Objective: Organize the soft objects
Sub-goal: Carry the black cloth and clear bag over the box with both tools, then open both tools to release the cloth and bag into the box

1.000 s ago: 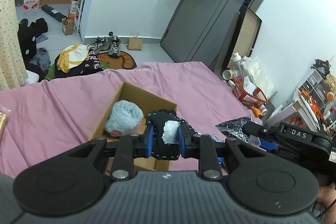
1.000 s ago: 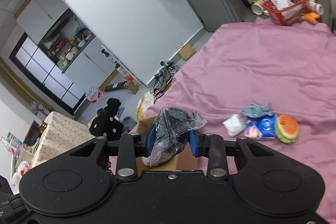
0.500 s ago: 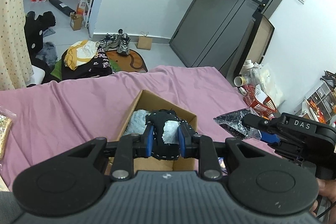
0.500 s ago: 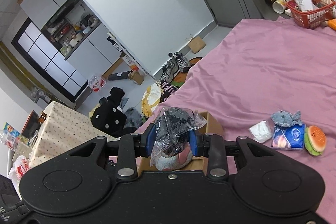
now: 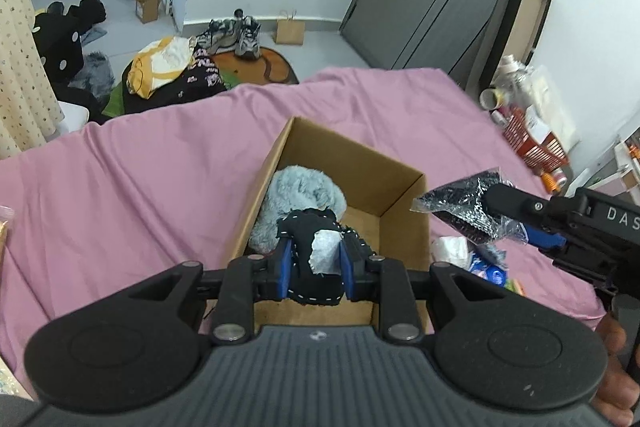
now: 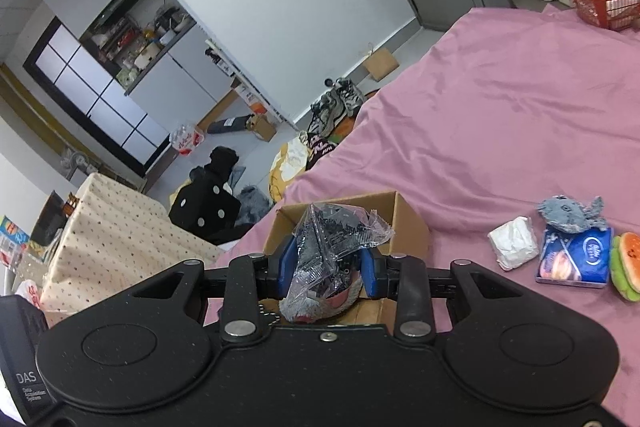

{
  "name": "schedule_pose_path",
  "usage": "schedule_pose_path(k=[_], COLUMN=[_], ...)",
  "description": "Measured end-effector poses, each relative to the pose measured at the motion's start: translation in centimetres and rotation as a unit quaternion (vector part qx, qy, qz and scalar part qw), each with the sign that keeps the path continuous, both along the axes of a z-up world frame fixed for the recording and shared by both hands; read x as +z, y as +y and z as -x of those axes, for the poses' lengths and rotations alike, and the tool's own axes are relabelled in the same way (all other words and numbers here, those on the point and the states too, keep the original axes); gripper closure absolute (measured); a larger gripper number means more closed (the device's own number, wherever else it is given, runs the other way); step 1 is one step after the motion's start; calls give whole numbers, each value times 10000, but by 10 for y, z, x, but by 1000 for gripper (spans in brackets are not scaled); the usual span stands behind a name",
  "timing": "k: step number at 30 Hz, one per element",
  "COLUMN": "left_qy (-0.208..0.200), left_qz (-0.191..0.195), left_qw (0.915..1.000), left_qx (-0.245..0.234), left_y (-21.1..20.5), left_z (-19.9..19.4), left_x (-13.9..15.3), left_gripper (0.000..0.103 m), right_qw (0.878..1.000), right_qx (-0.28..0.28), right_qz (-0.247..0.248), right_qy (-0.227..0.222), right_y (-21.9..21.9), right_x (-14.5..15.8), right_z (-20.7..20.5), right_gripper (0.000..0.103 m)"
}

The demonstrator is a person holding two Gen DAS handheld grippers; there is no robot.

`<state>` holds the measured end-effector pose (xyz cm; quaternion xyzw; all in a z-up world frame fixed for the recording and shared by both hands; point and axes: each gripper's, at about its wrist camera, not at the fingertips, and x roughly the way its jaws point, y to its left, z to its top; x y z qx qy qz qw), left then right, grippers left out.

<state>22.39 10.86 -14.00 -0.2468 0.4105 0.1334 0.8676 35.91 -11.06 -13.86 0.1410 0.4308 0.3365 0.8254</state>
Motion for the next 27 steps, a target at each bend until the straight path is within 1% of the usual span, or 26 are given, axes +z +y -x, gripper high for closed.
schedule_pose_path(k=[4,7,13,15,19,21,23,24,26,27], left_qy=[165,343,247,230,240,275,264,239,198,169], left_qz=[-54,-116,-154,-141,-182,-232,-280,-315,-366,-394], left_qw=[9998,9993,9995,9995,9992,9989,9985,9983,9981,9979], left_qx=[50,111,133,167,256,316,393,434,462,477], left_y=[2,2,5,7,9,10,10,9,8,7], left_z=[-9,-13,-11,-11,-9,-6,-3,0,4,7], left_x=[-9,-9,0,3,7,11,15,19,26,29], left_gripper=[76,74,65,65,64,61,53,51,39,36], right_qw=[9999,9998,9993,9991,9986,9984,9986,9985,9983,9982], right_qx=[68,118,206,232,198,176,147,130,159,178], right_qz=[87,137,296,330,409,445,413,398,351,331], right_qy=[72,74,-41,-106,-280,-305,-310,-343,-440,-466], right_y=[10,17,30,33,35,34,31,30,26,24], right_x=[-9,-13,-18,-18,-19,-17,-12,-7,3,7], right_z=[-8,-11,-12,-11,-9,-7,-4,-1,6,7], right_gripper=[70,70,70,69,61,59,53,52,45,43])
